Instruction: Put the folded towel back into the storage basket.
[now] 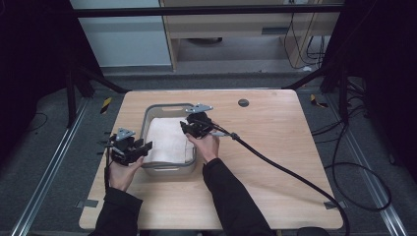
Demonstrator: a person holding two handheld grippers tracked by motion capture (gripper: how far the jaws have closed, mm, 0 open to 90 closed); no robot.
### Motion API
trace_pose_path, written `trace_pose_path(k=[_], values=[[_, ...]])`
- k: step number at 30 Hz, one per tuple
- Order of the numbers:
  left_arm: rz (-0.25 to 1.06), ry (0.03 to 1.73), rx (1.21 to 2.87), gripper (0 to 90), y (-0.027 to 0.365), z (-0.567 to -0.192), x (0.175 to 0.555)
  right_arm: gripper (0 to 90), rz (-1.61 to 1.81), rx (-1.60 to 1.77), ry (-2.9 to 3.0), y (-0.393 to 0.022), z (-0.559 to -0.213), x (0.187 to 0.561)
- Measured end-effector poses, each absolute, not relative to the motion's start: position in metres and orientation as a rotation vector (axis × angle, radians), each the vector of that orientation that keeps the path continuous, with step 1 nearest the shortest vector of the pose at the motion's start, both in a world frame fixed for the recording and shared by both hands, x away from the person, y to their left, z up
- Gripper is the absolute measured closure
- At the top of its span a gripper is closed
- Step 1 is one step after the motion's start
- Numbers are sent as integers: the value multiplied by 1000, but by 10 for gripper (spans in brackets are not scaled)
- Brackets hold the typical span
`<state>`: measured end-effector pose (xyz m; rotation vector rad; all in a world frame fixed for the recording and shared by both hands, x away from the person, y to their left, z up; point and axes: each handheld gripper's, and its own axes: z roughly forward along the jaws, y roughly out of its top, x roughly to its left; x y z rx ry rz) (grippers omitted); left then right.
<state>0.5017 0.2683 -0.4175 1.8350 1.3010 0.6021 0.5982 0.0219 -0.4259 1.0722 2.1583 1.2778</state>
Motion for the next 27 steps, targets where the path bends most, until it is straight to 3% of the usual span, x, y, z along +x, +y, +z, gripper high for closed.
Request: trace_pose_path(k=[14,17,27], values=[[626,1226,1774,460,271,-405,487,397,1343,1036,2055,-22,-399,579],[636,1208,1777,425,272,-405,482,308,1353,1042,2055,-43,-396,572],[659,1163,1774,340,278,-406,469,212,1380,1101,2056,-105,-403,543]])
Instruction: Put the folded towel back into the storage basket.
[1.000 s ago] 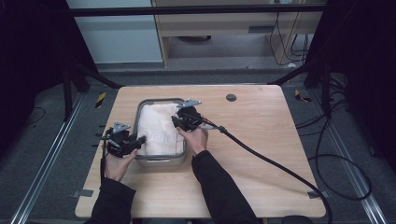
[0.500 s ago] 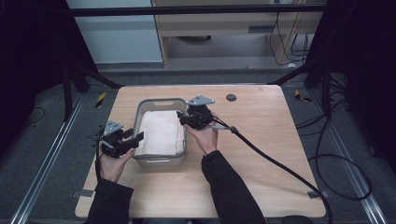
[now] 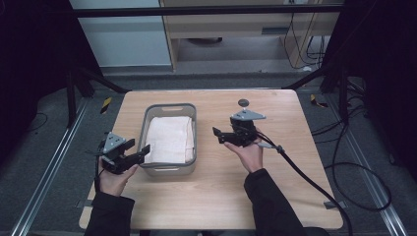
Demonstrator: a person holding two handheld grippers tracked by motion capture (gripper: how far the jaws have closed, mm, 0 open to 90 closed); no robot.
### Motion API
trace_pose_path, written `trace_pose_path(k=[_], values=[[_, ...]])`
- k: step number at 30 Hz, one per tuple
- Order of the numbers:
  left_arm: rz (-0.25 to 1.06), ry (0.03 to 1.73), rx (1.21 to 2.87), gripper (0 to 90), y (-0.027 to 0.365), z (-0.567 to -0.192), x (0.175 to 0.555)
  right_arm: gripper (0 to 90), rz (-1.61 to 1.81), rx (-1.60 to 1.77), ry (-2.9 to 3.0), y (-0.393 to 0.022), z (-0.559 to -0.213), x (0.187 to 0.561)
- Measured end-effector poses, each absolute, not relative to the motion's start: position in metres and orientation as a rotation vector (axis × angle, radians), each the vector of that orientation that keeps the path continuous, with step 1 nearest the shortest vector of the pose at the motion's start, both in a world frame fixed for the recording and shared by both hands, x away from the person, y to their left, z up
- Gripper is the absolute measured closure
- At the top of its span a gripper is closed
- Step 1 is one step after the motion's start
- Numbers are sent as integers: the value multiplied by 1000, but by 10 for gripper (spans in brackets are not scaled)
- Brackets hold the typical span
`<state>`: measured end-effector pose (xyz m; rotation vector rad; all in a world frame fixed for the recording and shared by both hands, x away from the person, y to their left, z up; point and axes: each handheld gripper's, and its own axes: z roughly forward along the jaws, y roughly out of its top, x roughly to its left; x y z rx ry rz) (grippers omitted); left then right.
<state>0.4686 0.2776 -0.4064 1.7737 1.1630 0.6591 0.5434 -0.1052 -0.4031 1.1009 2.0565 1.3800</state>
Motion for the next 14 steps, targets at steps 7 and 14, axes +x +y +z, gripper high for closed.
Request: trace_pose_path(k=[7,14], values=[[682,1139,1796,309,279,-410,460,184,1350,1126,2050,-142,-415,521],[675,1135,1779,263,288,-415,446,183,1323,1191,2024,-196,-436,493]])
